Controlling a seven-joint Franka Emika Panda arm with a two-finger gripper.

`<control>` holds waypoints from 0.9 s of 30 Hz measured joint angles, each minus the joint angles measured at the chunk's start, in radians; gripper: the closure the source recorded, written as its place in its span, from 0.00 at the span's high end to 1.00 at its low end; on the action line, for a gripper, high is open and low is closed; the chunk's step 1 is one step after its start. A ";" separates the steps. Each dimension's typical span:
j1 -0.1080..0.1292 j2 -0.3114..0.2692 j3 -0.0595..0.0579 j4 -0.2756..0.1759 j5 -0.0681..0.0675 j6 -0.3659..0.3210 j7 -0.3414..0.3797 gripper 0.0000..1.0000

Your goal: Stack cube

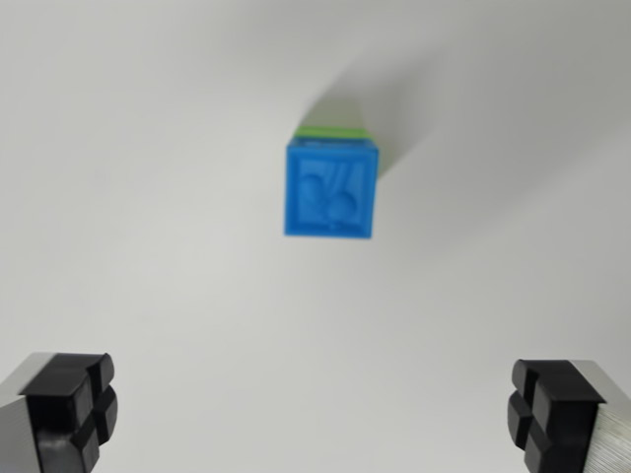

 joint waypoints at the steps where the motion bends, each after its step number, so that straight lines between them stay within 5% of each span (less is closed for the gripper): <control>1: 0.000 -0.004 0.000 0.007 -0.001 -0.012 0.001 1.00; 27: 0.000 -0.051 0.000 0.106 -0.006 -0.156 0.005 1.00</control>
